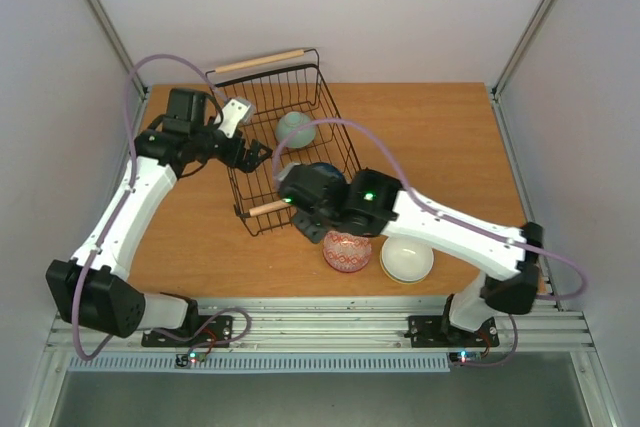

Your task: Load the bowls into the dish rack

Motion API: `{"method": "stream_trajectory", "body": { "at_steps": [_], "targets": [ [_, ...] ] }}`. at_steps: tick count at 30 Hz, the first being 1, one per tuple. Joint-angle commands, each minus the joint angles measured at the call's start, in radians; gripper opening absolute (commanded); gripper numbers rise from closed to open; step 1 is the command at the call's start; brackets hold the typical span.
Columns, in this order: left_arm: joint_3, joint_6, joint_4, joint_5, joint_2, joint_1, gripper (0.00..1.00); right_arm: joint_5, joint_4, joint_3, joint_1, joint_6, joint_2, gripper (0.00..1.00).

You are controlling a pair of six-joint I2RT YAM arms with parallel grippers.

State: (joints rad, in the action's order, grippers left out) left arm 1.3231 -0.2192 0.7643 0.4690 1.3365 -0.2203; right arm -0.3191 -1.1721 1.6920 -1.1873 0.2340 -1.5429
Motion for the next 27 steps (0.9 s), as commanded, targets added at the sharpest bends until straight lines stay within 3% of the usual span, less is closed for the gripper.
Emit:
{"method": "stream_trajectory", "body": {
  "at_steps": [1,14,20,27],
  "targets": [
    [0.155,-0.073,0.148,0.011,0.066,-0.002,0.99,-0.077,-0.025,0.158,-0.05,0.2,-0.118,0.01],
    [0.724,-0.326,0.771,0.132,0.354,-0.018,0.99,-0.106,-0.103,0.417,-0.126,0.318,-0.323,0.01],
    [0.769,-0.427,0.879,0.04,0.365,-0.055,0.99,-0.082,-0.113,0.498,-0.129,0.353,-0.39,0.02],
    [0.685,-0.524,0.911,-0.047,0.31,-0.068,0.99,-0.077,-0.106,0.54,-0.129,0.383,-0.423,0.01]
  ]
}}
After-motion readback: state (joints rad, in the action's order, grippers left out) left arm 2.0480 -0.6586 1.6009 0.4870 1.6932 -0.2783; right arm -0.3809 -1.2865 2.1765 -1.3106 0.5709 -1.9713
